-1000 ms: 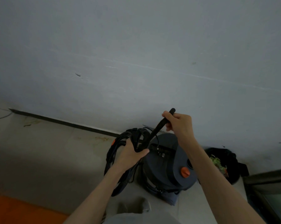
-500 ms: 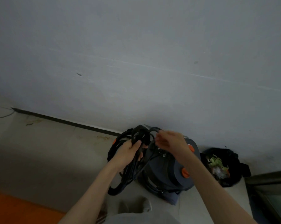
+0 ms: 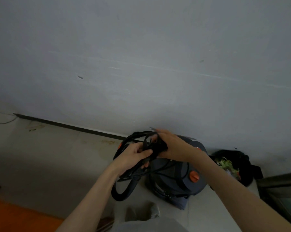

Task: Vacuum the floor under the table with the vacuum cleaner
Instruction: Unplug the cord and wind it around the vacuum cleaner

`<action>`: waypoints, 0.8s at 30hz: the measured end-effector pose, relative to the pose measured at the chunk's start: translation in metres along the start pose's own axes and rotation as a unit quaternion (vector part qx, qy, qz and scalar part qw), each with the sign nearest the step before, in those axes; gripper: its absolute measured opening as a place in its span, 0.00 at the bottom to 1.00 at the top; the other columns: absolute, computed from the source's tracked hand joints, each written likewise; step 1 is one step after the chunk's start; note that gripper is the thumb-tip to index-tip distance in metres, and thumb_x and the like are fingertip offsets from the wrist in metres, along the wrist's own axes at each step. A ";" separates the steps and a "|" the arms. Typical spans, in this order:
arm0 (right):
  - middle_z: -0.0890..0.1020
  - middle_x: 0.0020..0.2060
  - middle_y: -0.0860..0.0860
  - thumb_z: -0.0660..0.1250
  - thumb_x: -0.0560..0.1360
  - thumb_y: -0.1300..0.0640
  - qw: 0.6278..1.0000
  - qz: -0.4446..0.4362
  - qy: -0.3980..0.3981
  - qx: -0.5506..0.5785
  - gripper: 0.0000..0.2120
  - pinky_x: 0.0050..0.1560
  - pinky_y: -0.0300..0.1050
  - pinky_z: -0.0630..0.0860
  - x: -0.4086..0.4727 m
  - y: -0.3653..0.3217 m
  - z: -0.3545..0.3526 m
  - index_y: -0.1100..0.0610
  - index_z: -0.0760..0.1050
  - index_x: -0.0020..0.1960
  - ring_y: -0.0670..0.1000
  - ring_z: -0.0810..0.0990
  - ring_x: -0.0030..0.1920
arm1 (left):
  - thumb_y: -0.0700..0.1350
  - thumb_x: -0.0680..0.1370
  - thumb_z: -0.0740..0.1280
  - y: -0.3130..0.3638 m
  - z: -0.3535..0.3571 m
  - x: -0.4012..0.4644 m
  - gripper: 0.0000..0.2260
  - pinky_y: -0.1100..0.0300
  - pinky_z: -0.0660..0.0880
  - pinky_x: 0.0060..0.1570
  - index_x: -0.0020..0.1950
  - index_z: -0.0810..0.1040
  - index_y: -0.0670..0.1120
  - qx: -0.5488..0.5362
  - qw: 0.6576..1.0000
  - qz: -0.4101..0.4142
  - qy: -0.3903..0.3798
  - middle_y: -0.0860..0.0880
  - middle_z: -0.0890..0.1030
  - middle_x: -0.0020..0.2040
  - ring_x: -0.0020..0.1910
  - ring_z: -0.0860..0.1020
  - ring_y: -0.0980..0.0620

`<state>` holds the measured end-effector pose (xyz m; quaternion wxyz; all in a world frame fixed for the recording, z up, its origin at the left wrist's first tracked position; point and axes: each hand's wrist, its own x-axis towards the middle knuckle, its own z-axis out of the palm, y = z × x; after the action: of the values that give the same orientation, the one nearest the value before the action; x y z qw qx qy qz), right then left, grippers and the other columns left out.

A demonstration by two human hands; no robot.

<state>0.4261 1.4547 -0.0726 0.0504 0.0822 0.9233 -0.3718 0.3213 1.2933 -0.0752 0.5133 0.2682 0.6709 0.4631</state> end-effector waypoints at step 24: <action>0.80 0.30 0.45 0.71 0.74 0.58 0.955 0.116 -0.245 0.120 0.04 0.40 0.29 0.70 -0.002 -0.016 -0.022 0.60 0.81 0.44 0.39 0.76 0.33 | 0.45 0.79 0.65 0.021 0.001 -0.002 0.11 0.57 0.70 0.33 0.35 0.75 0.47 0.052 0.998 -0.001 0.035 0.49 0.77 0.31 0.30 0.75 0.51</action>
<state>0.4240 1.4581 -0.0460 0.3071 0.1006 0.8153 -0.4805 0.3203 1.3009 -0.0551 0.4755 0.2776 0.7117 0.4362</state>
